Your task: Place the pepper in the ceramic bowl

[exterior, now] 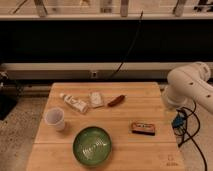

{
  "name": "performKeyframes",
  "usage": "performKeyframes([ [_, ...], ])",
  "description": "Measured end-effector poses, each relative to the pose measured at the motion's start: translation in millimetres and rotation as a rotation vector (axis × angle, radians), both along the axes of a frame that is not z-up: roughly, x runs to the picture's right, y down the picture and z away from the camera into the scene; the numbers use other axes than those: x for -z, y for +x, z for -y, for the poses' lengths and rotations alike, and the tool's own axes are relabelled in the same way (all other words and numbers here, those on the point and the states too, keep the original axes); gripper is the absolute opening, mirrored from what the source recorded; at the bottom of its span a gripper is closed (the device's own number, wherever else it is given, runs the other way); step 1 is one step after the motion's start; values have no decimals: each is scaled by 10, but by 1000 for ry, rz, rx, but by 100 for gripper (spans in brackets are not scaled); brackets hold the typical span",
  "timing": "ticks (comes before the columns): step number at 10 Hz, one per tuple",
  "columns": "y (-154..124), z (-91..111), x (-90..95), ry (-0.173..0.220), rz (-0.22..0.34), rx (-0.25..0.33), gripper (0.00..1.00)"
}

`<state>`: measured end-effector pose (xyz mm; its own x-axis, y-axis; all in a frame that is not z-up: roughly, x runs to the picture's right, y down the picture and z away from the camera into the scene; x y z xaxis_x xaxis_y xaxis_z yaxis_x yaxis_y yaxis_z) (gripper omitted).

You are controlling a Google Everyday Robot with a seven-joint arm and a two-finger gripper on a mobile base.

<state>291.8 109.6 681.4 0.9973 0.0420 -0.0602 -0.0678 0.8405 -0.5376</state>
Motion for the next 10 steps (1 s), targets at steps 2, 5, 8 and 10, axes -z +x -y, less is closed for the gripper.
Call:
performKeyframes([
  [2,0,0,0,0,0,0,80],
  [5,-23,31,-34,8,1,8,80],
  [8,-389,290,-302,36,33,37,80],
  [10,-463,340,-394,48,45,51,80],
])
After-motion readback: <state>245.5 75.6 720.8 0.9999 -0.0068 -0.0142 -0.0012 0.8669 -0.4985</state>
